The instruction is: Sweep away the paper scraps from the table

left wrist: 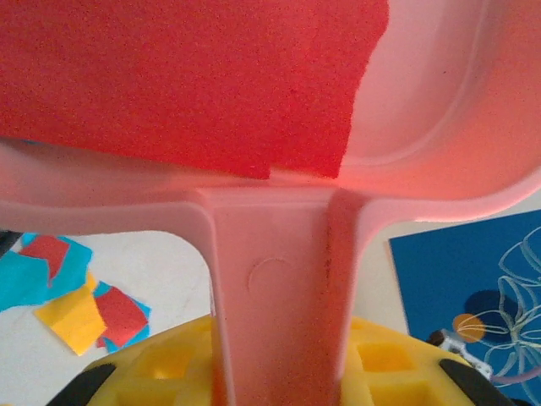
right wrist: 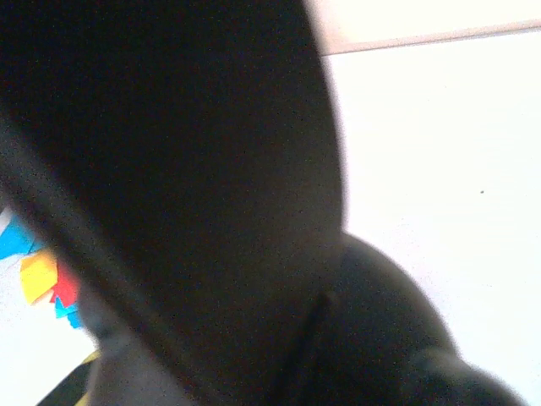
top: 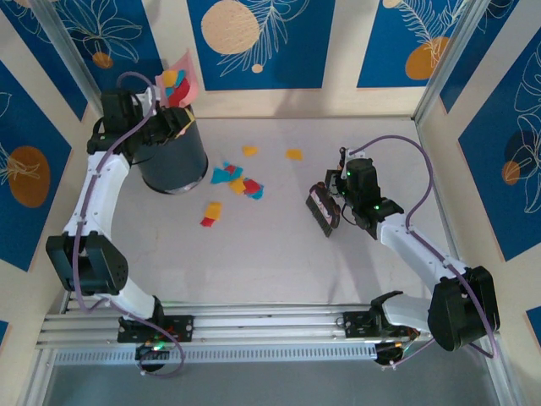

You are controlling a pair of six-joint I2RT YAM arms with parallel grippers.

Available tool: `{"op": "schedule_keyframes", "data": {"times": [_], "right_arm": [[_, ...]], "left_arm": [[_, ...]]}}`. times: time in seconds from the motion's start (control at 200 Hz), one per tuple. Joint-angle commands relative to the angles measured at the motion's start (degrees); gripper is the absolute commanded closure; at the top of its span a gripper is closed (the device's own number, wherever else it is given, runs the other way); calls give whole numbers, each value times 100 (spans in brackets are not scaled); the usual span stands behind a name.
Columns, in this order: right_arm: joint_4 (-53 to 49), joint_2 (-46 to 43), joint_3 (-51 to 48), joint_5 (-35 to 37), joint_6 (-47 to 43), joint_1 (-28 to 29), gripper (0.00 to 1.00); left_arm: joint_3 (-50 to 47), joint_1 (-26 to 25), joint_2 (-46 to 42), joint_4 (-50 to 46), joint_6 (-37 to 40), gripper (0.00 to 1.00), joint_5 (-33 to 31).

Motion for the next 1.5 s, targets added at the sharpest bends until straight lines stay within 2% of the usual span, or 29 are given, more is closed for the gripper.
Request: {"op": "schedule_keyframes", "data": {"times": [0.0,0.41,0.72,0.995,1.495], "right_arm": [[123,30,123,-87,86,27,100],[109,20,129,-53,67,19,100],[115,31,116,-49,70,14,100],[113,35,108,-57,80,-8,100],[88,49,120,-37,97,1,100]], "left_arm": [[-304,124,-169,1220,-978,100,533],[-1423,259,-186,3947,-3339,100,790],[-2025,268,140,6427,-5482,100,801],[-2463,259,423,7991,-6926,100,488],[-2953,190,722,9829,-8725,100,-268]]}}
